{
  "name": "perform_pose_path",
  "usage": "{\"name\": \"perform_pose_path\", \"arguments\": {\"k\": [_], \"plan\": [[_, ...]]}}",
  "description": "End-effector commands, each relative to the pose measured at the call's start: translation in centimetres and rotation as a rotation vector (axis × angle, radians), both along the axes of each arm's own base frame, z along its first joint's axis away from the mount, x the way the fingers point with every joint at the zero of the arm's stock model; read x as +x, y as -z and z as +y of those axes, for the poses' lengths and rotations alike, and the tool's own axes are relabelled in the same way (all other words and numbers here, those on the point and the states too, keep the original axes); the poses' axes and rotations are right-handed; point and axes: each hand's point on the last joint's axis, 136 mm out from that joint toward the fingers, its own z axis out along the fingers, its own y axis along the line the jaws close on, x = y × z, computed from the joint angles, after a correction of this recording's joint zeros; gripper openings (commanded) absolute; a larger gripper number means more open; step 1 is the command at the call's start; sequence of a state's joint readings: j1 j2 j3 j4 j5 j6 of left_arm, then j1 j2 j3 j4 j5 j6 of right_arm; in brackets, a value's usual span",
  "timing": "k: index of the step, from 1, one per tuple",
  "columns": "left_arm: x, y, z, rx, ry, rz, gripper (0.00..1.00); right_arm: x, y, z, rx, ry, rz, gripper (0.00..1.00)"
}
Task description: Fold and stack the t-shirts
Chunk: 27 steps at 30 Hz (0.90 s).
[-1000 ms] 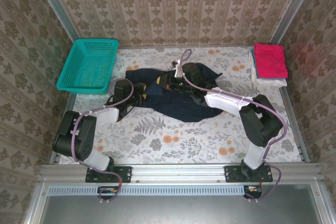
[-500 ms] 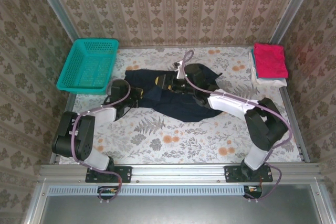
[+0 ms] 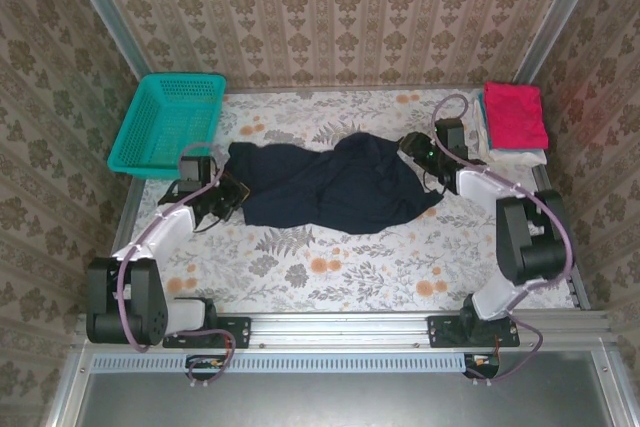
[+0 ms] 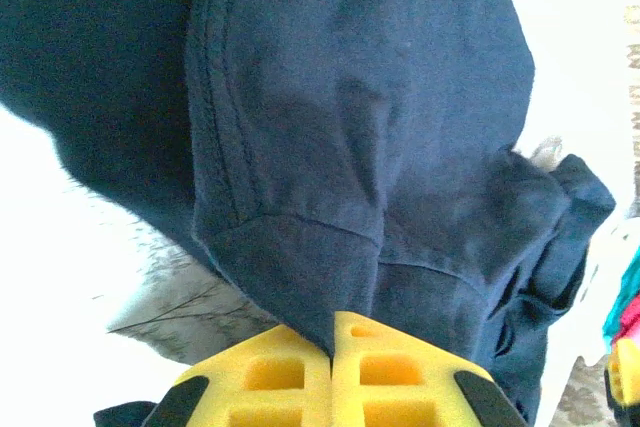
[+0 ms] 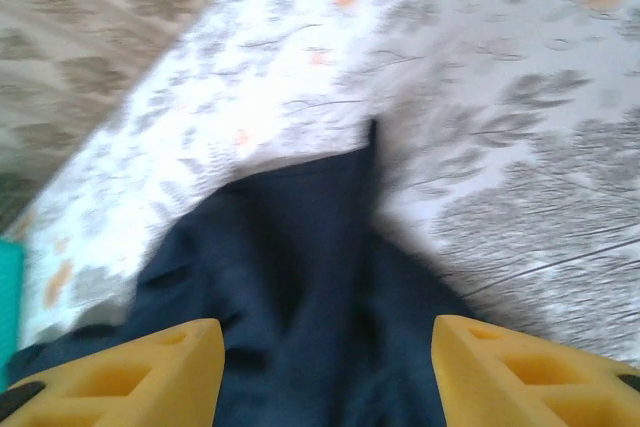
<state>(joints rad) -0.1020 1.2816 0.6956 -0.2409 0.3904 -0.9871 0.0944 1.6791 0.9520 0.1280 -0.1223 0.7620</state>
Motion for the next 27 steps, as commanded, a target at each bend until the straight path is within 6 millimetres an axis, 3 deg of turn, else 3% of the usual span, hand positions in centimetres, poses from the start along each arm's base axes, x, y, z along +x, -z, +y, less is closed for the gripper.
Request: {"name": "perform_pose_path", "arguments": {"k": [1,6,11,12,15,16,21,24,27], "plan": [[-1.2,-0.1,-0.3,0.016,0.085,0.026,0.0,2.1,2.2,-0.1,0.02,-0.053,0.059,0.56],[-0.8,-0.6,-0.5,0.009,0.09,0.018,0.0,5.7,4.2,1.9,0.077,-0.15,0.099,0.56],[-0.7,-0.4,-0.6,0.005,0.092,0.025,0.0,7.4,6.4,2.7,0.093,-0.188,0.14,0.51],[-0.7,-0.4,-0.6,0.006,0.093,0.026,0.0,7.7,6.8,2.8,0.095,-0.194,0.15,0.46],[-0.5,-0.7,-0.6,0.012,0.108,0.02,0.0,8.3,6.3,2.9,0.084,-0.206,0.142,0.08],[-0.4,-0.9,-0.6,0.021,0.113,0.015,0.0,8.5,5.5,2.7,0.069,-0.205,0.121,0.0],[2.5,-3.8,0.5,0.039,0.097,-0.075,0.0,10.3,-0.7,1.4,-0.036,-0.226,-0.012,0.0],[5.7,-7.8,1.7,0.018,0.054,-0.154,0.0,11.5,-6.9,0.2,-0.074,-0.23,-0.147,0.0],[8.5,-13.4,2.7,-0.022,0.034,-0.259,0.0,11.7,-14.5,-1.2,-0.11,-0.227,-0.327,0.0]]}}
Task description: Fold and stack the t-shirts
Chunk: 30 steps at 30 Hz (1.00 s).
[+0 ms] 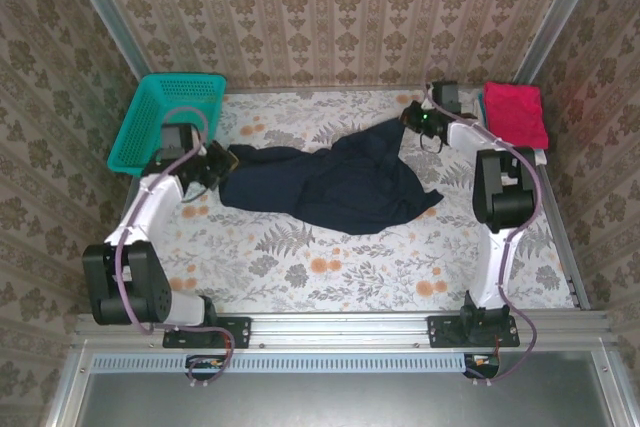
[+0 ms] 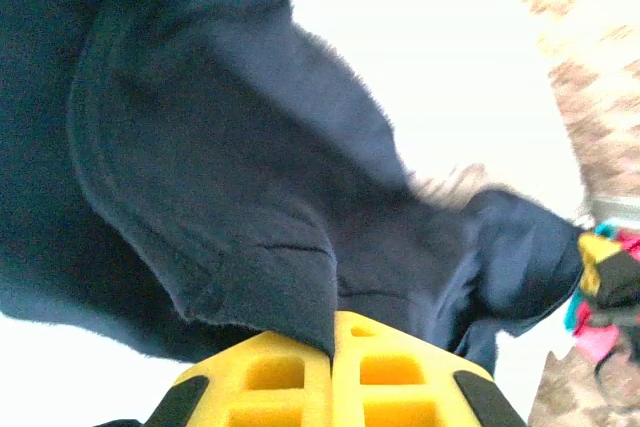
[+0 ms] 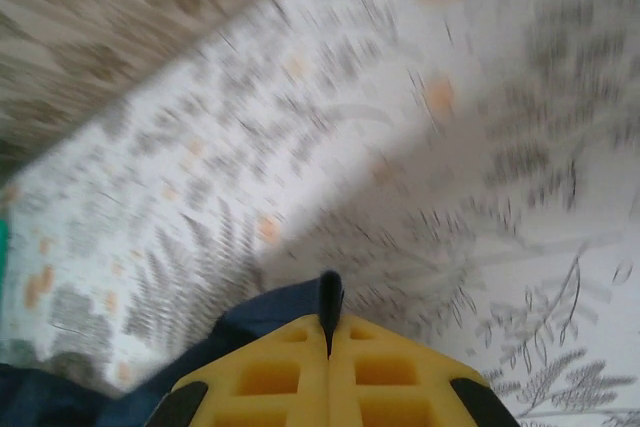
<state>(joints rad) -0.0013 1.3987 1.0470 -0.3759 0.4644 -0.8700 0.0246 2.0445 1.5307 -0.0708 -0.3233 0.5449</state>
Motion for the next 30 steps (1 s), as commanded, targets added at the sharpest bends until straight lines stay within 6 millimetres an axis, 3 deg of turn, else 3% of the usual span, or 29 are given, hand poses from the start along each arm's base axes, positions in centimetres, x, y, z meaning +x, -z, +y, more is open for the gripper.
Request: {"name": "perform_pose_path", "arguments": {"k": [1,7,10,13,15,20,30], "plan": [[2.6,-7.3,1.2,-0.025,-0.004,-0.153,0.0,0.3,-14.3,-2.2,-0.053,-0.013,-0.334,0.0],[4.8,-20.0,3.8,0.033,-0.058,-0.384,0.0,-0.5,-27.8,-6.2,-0.034,0.037,-0.615,0.0],[5.9,-24.8,4.6,0.026,-0.079,-0.464,0.0,-0.4,-33.1,-7.9,0.014,0.052,-0.702,0.0],[7.0,-28.5,5.0,-0.023,-0.088,-0.518,0.0,-0.5,-37.2,-9.0,0.055,0.056,-0.766,0.0],[7.2,-30.3,4.7,-0.065,-0.074,-0.544,0.0,-1.6,-39.9,-8.7,0.069,0.035,-0.81,0.0],[4.7,-33.3,4.2,-0.075,-0.066,-0.614,0.0,-6.9,-43.3,-7.1,0.059,-0.018,-0.891,0.0],[-4.5,-37.0,4.3,-0.013,-0.086,-0.765,0.0,-24.0,-45.3,-5.3,-0.17,0.044,-1.106,0.0]]}}
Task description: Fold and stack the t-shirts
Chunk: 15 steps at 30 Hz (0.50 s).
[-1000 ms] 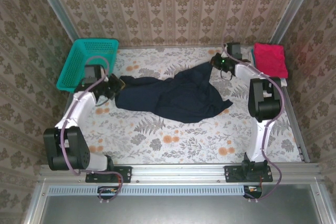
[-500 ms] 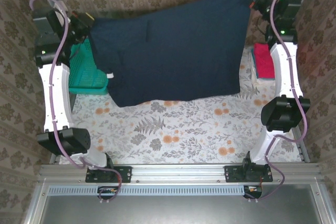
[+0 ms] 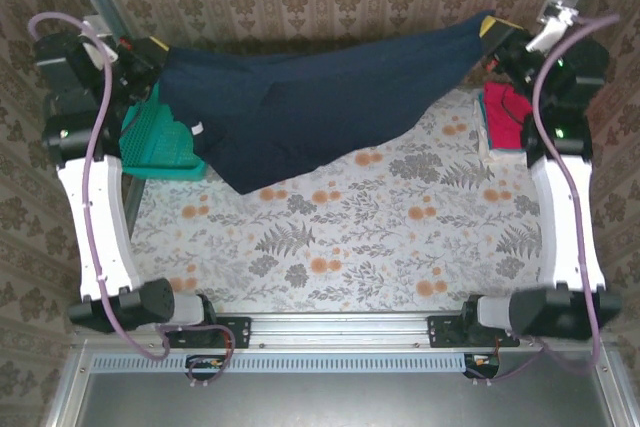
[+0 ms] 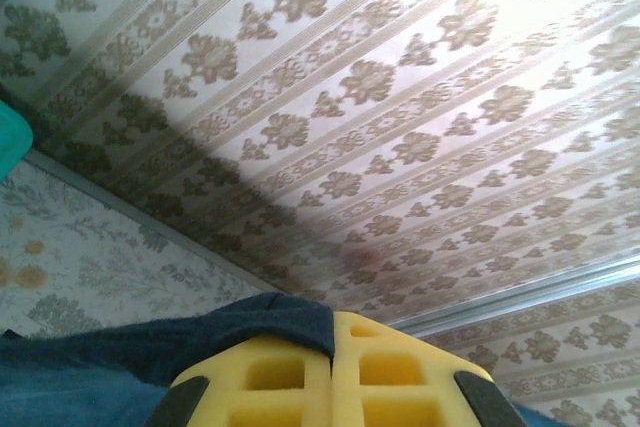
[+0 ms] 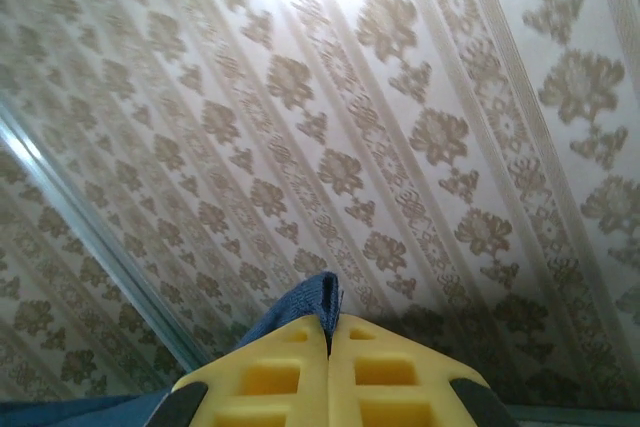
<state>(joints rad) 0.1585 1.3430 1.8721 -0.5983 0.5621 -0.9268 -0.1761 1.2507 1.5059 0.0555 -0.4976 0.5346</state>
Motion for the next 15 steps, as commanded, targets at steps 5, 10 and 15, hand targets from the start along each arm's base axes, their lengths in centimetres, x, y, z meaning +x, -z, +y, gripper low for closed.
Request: {"name": "perform_pose_path", "arguments": {"k": [5,10,15], "plan": [[-6.9,-6.6,0.0,0.078,-0.044,-0.21,0.0,-11.7,-6.6,0.8,-0.171,0.128,-0.268,0.0],[-9.2,-8.7,-0.1,0.127,-0.064,-0.268,0.0,-14.3,-7.6,0.2,-0.232,0.218,-0.305,0.0],[-8.0,-8.8,0.6,0.127,-0.096,-0.269,0.0,-11.9,-7.0,-0.2,-0.255,0.219,-0.252,0.0]]}}
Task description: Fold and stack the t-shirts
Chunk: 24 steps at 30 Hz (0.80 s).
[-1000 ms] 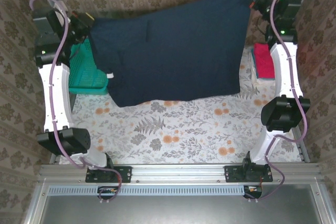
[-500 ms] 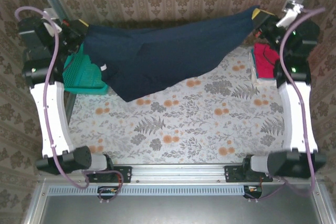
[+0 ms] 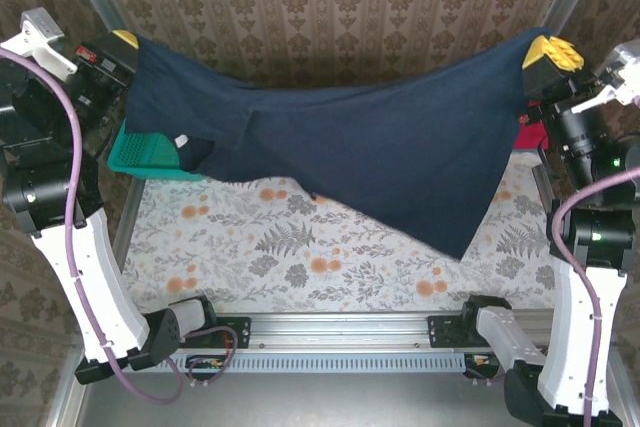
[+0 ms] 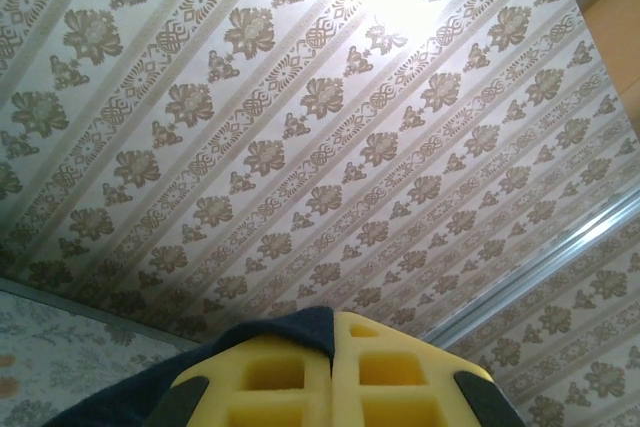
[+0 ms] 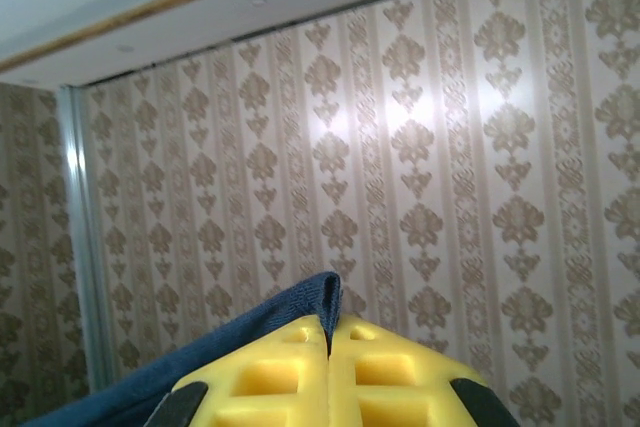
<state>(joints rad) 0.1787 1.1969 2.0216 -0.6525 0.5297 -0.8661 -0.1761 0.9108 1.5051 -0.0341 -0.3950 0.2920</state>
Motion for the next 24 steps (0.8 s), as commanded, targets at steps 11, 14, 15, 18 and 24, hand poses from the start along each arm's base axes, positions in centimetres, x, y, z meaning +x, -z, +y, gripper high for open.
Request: {"name": "perform_pose_path", "arguments": {"k": [11,14,15,18,24], "plan": [[12.4,5.0,2.5,0.016,-0.068,0.096,0.0,14.5,6.1,-1.8,0.066,-0.069,0.161,0.0],[16.8,6.1,1.8,-0.036,-0.011,0.123,0.0,18.3,6.6,-2.5,0.081,-0.073,0.164,0.0],[18.0,5.8,1.4,-0.044,0.004,0.124,0.0,20.1,7.2,-3.0,0.088,-0.063,0.177,0.0],[19.5,2.2,0.3,-0.035,0.036,0.057,0.0,21.8,5.6,-3.6,0.088,-0.048,0.147,0.0],[20.4,-3.5,2.2,-0.241,0.107,-0.102,0.0,21.3,-0.2,-4.4,0.107,-0.023,0.059,0.0]]}}
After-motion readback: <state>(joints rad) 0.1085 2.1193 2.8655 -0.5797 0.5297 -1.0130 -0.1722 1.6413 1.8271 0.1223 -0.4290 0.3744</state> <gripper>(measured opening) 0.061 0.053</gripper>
